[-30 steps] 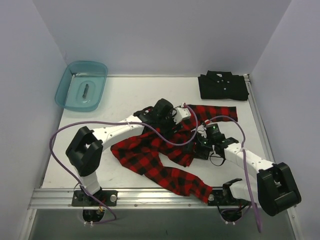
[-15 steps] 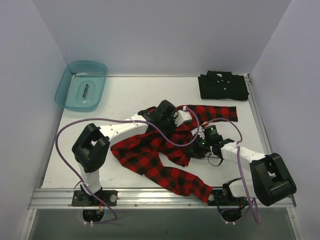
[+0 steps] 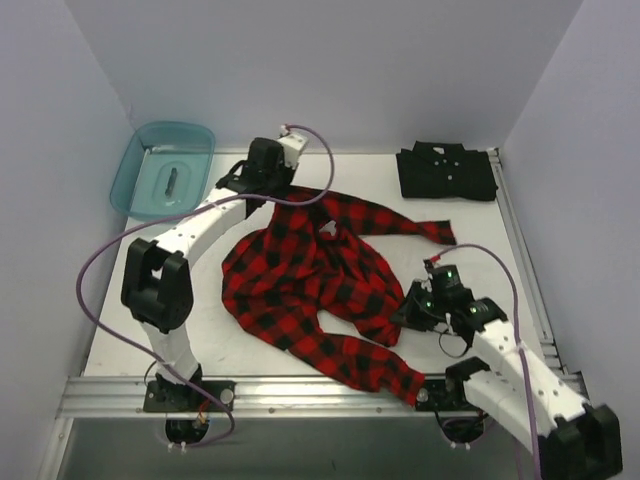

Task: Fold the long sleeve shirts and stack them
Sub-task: Flatten the shirt out

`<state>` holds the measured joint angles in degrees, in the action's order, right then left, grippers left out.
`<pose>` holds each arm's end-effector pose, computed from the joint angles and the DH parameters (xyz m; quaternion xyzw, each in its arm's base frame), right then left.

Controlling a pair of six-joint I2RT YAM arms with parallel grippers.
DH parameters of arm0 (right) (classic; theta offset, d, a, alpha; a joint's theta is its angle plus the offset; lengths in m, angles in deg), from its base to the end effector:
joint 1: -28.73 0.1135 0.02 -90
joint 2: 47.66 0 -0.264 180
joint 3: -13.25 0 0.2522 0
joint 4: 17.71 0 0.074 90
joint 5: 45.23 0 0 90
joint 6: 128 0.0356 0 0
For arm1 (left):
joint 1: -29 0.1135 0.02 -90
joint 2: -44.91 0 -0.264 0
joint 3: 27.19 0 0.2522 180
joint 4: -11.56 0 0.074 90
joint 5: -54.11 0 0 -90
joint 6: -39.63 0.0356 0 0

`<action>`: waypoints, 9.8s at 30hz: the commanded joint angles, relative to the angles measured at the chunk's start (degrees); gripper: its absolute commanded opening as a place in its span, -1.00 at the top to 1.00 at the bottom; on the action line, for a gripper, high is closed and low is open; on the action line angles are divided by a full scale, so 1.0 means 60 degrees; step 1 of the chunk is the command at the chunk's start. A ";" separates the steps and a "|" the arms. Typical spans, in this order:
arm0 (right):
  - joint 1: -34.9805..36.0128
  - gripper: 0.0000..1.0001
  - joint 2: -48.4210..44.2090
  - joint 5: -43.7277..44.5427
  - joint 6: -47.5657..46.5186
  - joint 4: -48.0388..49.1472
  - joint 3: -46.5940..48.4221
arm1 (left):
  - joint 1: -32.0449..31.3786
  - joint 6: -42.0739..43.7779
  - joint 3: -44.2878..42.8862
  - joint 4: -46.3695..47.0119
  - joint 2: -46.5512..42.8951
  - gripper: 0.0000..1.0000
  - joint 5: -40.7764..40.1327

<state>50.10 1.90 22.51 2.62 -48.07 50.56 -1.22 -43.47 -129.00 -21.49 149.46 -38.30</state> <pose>0.1571 0.0759 0.1885 0.0737 0.8988 0.3546 0.2470 0.3698 -0.2137 0.2929 0.2742 0.8467 -0.0737 0.4499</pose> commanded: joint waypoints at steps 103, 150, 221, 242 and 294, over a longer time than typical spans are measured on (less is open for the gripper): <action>-0.4293 0.18 0.8702 0.1279 -0.2244 0.0042 0.6271 | 0.1667 -0.7769 0.6362 -0.0126 -0.1762 -0.42 -0.0286; 0.0658 -0.39 0.7237 0.2377 -0.2054 -0.0134 0.5172 | -0.0135 -0.3185 -0.1291 -0.0330 0.3695 -0.45 -0.1367; -0.2228 -0.19 0.8780 0.2436 -0.3007 -0.2698 0.9982 | -0.2616 -0.2147 0.4215 -0.0008 -0.3829 -0.94 -0.0798; -0.2345 -0.18 0.5347 0.1718 -0.2186 -0.0677 0.4527 | -0.5379 -0.1428 0.4187 0.1325 -0.1138 -0.44 -0.1707; -0.2243 -0.18 0.3943 0.2260 -0.1704 -0.1657 0.4135 | -0.0828 -0.5308 0.5372 -0.1370 -0.4960 -0.59 0.2044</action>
<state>35.98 26.86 36.39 -10.34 -54.01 80.30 -15.43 -69.76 -96.85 -28.92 120.63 -24.36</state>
